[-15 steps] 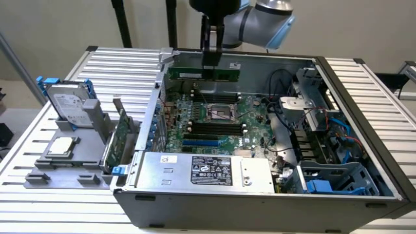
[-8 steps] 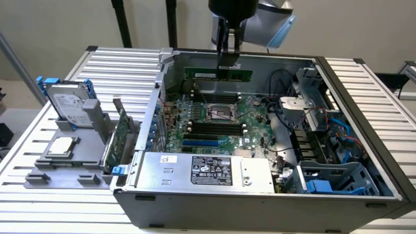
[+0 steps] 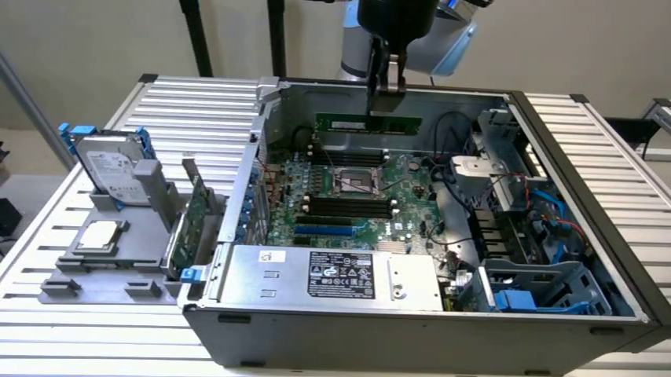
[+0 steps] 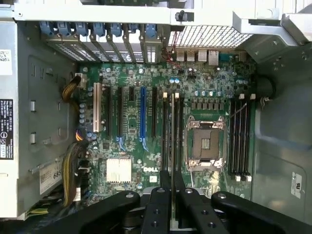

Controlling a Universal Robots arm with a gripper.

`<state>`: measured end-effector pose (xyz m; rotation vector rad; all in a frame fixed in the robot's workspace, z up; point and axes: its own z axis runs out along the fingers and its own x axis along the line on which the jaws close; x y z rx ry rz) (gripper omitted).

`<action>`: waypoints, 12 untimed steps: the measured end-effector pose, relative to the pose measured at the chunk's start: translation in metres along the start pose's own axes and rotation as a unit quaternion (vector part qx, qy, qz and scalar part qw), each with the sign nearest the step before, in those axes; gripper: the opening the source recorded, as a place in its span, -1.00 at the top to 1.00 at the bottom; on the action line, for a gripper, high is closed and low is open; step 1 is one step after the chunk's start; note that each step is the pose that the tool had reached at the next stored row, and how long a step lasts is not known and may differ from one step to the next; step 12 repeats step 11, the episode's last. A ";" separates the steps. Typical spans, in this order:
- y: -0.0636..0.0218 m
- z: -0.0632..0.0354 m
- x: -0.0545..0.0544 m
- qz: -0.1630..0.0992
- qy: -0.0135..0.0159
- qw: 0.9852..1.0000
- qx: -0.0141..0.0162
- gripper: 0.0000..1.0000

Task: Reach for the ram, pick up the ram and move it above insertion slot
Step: 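Pick up the ram and move it above insertion slot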

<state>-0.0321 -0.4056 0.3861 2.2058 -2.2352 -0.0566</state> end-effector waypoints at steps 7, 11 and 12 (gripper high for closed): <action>-0.0041 0.0022 -0.001 0.015 0.000 1.000 0.000 0.73; -0.0042 0.0022 -0.001 0.015 0.000 1.000 0.000 0.73; -0.0042 0.0022 -0.001 0.015 0.000 1.000 0.000 0.73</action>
